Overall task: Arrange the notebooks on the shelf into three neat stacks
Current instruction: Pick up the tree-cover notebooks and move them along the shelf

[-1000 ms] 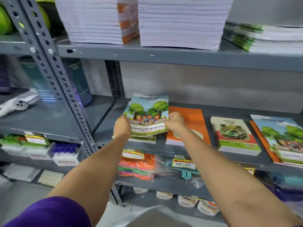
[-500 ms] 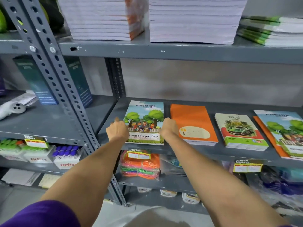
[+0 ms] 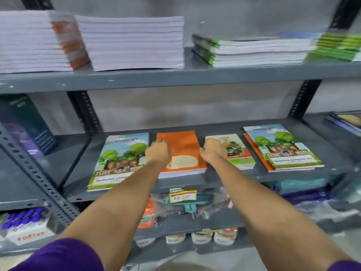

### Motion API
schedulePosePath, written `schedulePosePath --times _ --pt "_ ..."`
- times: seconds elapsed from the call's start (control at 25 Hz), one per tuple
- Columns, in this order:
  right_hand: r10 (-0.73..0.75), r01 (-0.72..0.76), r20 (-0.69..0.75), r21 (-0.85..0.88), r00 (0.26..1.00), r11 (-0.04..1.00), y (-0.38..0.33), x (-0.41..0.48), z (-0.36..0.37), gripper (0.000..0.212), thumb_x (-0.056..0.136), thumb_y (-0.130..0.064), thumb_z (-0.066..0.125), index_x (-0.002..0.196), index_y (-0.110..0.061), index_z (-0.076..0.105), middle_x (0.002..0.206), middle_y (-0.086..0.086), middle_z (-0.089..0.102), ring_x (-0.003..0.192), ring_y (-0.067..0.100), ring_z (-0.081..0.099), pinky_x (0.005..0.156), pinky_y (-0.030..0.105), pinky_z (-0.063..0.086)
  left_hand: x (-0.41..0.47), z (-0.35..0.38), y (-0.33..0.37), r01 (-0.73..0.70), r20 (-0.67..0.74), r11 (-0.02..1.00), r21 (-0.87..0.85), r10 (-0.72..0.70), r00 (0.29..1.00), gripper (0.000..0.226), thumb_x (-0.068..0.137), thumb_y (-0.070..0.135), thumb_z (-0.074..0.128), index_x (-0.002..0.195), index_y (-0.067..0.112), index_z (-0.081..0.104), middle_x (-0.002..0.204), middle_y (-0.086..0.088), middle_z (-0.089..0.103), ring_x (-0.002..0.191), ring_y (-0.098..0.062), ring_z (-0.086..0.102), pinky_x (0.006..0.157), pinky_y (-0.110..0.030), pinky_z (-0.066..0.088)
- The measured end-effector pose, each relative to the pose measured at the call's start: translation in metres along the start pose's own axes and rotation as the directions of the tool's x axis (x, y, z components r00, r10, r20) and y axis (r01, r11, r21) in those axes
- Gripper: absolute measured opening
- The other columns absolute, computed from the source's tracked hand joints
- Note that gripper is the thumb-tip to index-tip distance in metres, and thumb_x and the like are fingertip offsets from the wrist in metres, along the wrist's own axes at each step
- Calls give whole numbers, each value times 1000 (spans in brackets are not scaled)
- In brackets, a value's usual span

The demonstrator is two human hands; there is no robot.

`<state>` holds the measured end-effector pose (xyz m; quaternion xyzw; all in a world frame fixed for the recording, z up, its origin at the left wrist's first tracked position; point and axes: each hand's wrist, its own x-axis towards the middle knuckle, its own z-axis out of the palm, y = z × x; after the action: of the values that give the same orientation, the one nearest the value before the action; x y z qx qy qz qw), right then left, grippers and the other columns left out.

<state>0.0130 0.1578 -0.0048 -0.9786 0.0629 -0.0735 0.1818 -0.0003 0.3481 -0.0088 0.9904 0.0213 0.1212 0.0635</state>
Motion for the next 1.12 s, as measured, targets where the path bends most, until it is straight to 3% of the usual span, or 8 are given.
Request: schedulePosePath --times 0.2,0.4,0.52,0.68,0.8,0.96,1.12 --pt "129 -129 3 -33 992 991 119 34 -41 26 85 -30 61 104 -13 68 112 9 70 104 30 66 76 32 52 19 22 130 -186 14 981 50 186 982 32 92 35 45 113 13 54 109 -11 64 101 -32 61 80 -38 44" --pt "237 -239 -35 -105 971 965 221 63 -70 21 85 -25 62 99 -11 68 106 11 70 100 32 67 77 36 54 32 45 253 -244 22 964 -101 248 969 32 92 34 46 107 9 59 109 -14 65 100 -33 61 79 -39 47" --pt "322 -321 -17 -155 946 934 276 75 -75 28 83 -25 66 105 -8 65 117 13 65 111 31 59 82 37 52 34 62 310 -150 140 960 -237 186 972 34 92 37 49 98 7 64 102 -14 66 96 -34 64 73 -39 51" --pt "492 -484 123 -94 862 870 336 90 -77 87 70 -56 69 140 -14 37 146 14 39 136 33 34 104 46 37 37 91 362 52 354 947 -317 67 933 40 91 41 52 101 4 64 108 -15 65 98 -33 64 76 -37 52" --pt "496 -494 159 -56 854 868 350 99 -80 103 62 -69 68 142 -16 32 146 14 42 136 33 35 105 48 34 40 102 377 209 412 893 -398 -30 911 35 90 39 55 92 5 63 104 -13 68 92 -30 66 74 -36 54" --pt "452 -452 -14 -1 892 892 354 106 -82 90 69 -65 67 134 -10 41 142 17 44 133 35 38 102 49 36 49 103 380 366 409 750 -550 -140 902 36 95 31 49 105 -1 60 110 -19 66 98 -34 64 76 -37 52" --pt "436 -414 -123 169 892 894 336 112 -84 51 91 -38 55 127 -2 47 134 21 47 126 38 42 98 50 39 66 85 371 414 388 653 -634 -195 901 36 96 24 49 117 -4 50 120 -22 60 110 -36 58 87 -39 47"
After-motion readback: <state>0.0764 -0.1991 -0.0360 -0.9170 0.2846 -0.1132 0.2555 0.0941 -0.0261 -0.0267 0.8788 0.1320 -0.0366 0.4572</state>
